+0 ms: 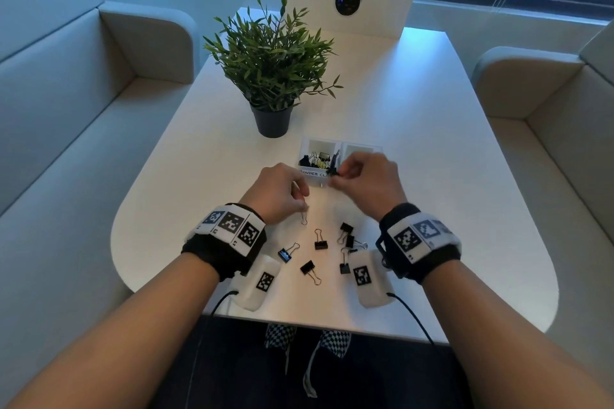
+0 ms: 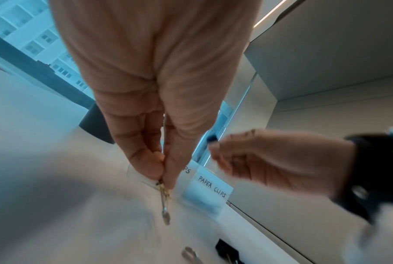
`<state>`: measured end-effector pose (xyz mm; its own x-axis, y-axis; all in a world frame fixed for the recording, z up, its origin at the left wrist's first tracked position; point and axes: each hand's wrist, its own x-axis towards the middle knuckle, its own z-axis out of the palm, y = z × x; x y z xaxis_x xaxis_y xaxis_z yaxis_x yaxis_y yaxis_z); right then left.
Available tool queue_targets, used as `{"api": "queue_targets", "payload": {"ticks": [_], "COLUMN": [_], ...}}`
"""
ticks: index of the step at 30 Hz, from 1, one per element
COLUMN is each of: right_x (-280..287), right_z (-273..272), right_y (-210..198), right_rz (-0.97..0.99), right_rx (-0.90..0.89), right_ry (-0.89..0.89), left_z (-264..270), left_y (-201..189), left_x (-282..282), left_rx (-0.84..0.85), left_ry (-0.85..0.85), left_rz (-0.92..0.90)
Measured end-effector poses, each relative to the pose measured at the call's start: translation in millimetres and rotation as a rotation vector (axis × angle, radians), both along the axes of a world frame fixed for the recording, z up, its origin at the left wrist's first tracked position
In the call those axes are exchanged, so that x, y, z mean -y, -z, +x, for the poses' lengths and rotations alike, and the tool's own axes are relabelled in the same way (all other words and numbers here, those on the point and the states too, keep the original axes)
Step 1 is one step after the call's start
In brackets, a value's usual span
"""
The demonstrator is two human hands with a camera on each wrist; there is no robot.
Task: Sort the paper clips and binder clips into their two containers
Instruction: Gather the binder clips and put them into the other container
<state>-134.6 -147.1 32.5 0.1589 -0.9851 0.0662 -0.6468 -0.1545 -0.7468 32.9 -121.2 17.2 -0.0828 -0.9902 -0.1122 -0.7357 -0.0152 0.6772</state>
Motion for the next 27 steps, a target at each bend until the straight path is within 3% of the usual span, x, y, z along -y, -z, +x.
{"api": "queue_targets", "payload": {"ticks": [4,11,18,22,27], "right_x": [26,5,-16,-22,-24], "right_z": [9,-6,-29,-26,-15], "right_y": [-17,1,24,26,34], "right_rz": [-0.087,-0.153,0.021,0.19,0.156], "right_rx": [0.076,-0.079,-0.219,-0.364,-0.456], "right_ry": [0.124,0.098,0.013,-0.072,-0.139], "left_z": [-2,-3,-11,-21,-16], "left_y": [2,-13,-59,-37,-21], "left_x": [-2,-5,36,59,42], "left_rx": [-0.002,0.002,-0.066,0.028,0.036], "left_ry": [-0.013,0.043,-0.007,-0.041,-0.068], "left_rz": [-0.003,-0.106,-0.389,-0.284,-0.303]}}
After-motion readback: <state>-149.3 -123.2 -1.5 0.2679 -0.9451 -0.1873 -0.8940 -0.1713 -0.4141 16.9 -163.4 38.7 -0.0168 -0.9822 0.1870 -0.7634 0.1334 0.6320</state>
